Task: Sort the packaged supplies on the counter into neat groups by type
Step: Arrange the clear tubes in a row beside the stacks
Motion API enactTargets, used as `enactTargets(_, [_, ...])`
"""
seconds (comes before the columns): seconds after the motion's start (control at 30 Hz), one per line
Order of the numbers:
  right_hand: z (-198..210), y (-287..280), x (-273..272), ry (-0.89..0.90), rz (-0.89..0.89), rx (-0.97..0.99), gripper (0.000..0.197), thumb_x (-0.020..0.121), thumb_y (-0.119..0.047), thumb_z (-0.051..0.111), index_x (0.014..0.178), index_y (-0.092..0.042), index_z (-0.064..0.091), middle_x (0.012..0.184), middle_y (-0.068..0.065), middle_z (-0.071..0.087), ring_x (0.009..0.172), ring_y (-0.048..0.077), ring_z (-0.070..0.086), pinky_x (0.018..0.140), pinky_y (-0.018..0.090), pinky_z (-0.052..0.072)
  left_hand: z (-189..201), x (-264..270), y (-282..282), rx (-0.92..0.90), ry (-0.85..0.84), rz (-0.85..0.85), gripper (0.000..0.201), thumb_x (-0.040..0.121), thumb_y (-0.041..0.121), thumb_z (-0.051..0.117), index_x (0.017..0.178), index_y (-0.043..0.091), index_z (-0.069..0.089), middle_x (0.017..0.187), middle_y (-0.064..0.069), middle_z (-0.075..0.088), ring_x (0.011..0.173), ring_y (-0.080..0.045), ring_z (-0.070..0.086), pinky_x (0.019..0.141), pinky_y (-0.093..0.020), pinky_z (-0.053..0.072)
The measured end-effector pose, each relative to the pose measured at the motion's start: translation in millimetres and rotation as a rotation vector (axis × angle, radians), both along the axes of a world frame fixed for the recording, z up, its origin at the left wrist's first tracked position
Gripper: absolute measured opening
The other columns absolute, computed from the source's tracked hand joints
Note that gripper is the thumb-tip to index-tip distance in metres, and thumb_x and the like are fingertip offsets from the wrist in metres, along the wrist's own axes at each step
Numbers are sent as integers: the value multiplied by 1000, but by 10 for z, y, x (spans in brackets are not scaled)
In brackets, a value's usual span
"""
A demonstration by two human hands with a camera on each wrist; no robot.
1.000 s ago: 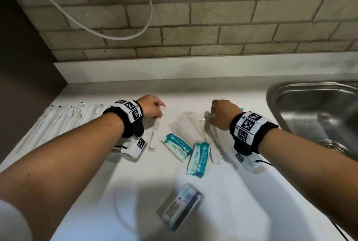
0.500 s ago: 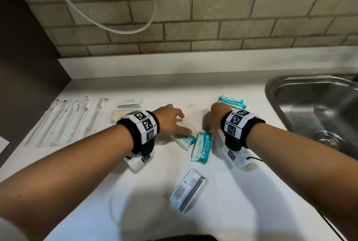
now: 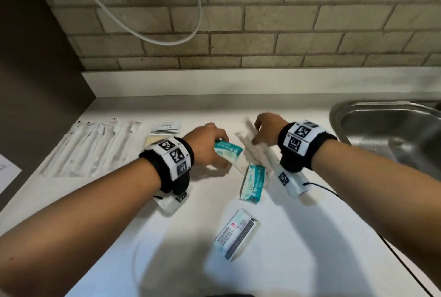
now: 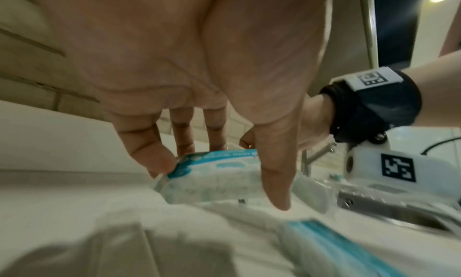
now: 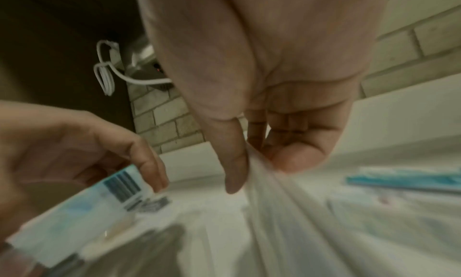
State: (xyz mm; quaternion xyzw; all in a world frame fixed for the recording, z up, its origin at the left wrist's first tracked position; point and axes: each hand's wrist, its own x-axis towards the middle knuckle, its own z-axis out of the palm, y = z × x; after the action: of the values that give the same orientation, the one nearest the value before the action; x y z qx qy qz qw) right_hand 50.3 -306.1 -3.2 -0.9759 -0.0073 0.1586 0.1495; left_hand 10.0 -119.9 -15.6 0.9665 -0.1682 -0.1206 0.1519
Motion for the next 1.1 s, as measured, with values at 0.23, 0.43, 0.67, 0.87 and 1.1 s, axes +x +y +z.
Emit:
enactTargets(0.23, [132, 541, 70, -4, -2, 302, 48, 69, -15, 84, 100, -9, 49, 74, 9, 65, 66, 28, 66, 71, 45, 60, 363, 78, 348, -98, -145, 48, 61, 58, 41, 90, 113, 28, 64, 105, 3, 54, 94, -14, 53, 77, -23, 39])
enactTargets(0.43, [-303, 728, 14, 96, 41, 84, 45, 61, -42, 86, 85, -12, 62, 81, 6, 74, 76, 23, 74, 76, 38, 61, 291, -10, 517, -91, -105, 24, 66, 59, 35, 90, 118, 27, 62, 111, 4, 52, 102, -13, 50, 82, -21, 38])
enactTargets(0.67, [-169, 349, -159, 6, 113, -171, 48, 71, -49, 78, 91, -8, 65, 84, 4, 66, 80, 24, 64, 66, 29, 50, 134, -236, 293, 5, -7, -154, 47, 65, 56, 77, 95, 34, 47, 97, 7, 52, 94, -17, 44, 80, -35, 43])
enactTargets(0.87, [-248, 179, -642, 82, 38, -291, 64, 62, -70, 71, 84, -13, 53, 68, 1, 53, 74, 22, 59, 62, 28, 47, -96, -538, -48, -9, 199, -216, 40, 81, 40, 66, 93, 22, 33, 77, 2, 55, 65, -19, 52, 57, -31, 42])
enactTargets(1.1, [-363, 121, -887, 28, -15, -109, 58, 80, -36, 70, 122, -5, 46, 110, 10, 62, 95, 25, 63, 67, 30, 49, -379, -953, -299, -50, 289, -236, 93, 61, 71, 70, 135, 29, 31, 108, 9, 62, 94, -14, 62, 81, -29, 51])
